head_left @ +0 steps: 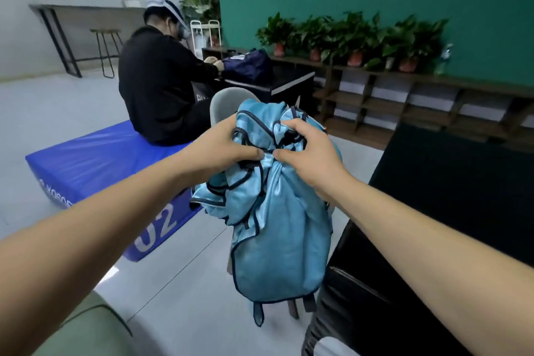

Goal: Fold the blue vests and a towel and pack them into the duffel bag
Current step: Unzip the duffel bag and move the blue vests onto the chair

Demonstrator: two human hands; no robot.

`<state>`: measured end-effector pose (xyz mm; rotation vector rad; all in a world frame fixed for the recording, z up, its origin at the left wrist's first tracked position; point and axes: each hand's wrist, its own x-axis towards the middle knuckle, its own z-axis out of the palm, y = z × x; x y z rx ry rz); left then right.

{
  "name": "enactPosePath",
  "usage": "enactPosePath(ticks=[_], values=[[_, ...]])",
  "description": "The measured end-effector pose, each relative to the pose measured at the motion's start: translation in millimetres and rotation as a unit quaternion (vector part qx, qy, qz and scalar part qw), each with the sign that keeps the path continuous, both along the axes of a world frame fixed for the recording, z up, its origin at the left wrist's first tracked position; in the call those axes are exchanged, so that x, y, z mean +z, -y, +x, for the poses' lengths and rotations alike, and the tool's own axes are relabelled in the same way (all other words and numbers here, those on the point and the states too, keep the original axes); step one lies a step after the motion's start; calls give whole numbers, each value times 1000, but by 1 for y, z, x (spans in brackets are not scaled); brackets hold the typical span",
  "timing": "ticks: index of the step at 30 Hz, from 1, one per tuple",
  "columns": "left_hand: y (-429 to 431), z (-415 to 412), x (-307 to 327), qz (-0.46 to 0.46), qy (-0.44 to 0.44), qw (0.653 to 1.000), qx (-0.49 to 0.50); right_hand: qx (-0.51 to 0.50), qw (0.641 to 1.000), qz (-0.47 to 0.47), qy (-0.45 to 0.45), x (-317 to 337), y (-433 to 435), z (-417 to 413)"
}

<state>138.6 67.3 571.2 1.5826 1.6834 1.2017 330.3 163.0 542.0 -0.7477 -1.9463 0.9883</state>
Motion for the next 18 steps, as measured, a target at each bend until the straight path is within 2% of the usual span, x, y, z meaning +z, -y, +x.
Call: enactPosePath(ticks=[11, 18], values=[[-111, 17, 100, 118, -42, 992, 5, -32, 991, 129, -25, 116, -108, 11], [-171, -1, 132, 170, -53, 984, 19, -26, 984, 175, -38, 159, -168, -10]])
